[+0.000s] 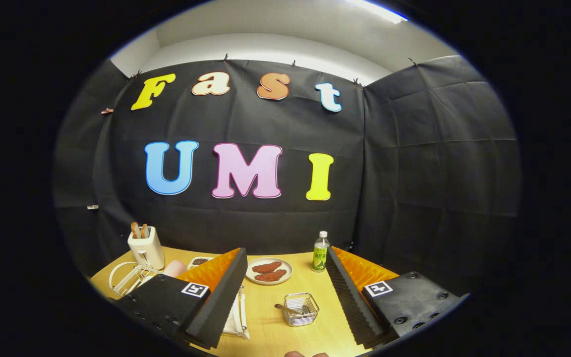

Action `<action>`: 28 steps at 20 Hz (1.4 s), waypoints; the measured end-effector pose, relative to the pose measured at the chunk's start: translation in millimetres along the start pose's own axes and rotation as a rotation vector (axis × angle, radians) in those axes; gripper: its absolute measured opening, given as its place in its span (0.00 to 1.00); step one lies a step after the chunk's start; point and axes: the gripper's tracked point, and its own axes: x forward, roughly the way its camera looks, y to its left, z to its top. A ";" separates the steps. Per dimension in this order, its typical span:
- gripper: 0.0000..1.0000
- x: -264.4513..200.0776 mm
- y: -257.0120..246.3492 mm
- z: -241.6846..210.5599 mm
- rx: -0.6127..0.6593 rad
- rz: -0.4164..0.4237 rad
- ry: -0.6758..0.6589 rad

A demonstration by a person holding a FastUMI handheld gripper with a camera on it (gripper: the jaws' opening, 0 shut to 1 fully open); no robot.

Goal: Take the plate from the dish rack, then take the spoon from the basket and place it into the plate.

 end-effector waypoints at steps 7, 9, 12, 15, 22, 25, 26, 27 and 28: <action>0.98 7.2 19.2 -6.1 -0.002 0.019 0.066; 0.98 12.4 27.2 1.2 0.012 0.023 0.073; 0.98 22.7 50.0 4.5 0.020 0.043 0.092; 0.99 33.9 87.2 1.0 -0.008 0.095 0.127; 0.97 53.0 184.0 -39.4 -0.139 0.209 0.252; 0.95 60.3 219.3 -65.6 -0.175 0.250 0.309; 0.89 64.2 226.2 -74.9 -0.190 0.251 0.322; 0.88 69.0 231.5 -84.9 -0.207 0.246 0.339; 0.84 74.9 234.5 -95.0 -0.222 0.236 0.361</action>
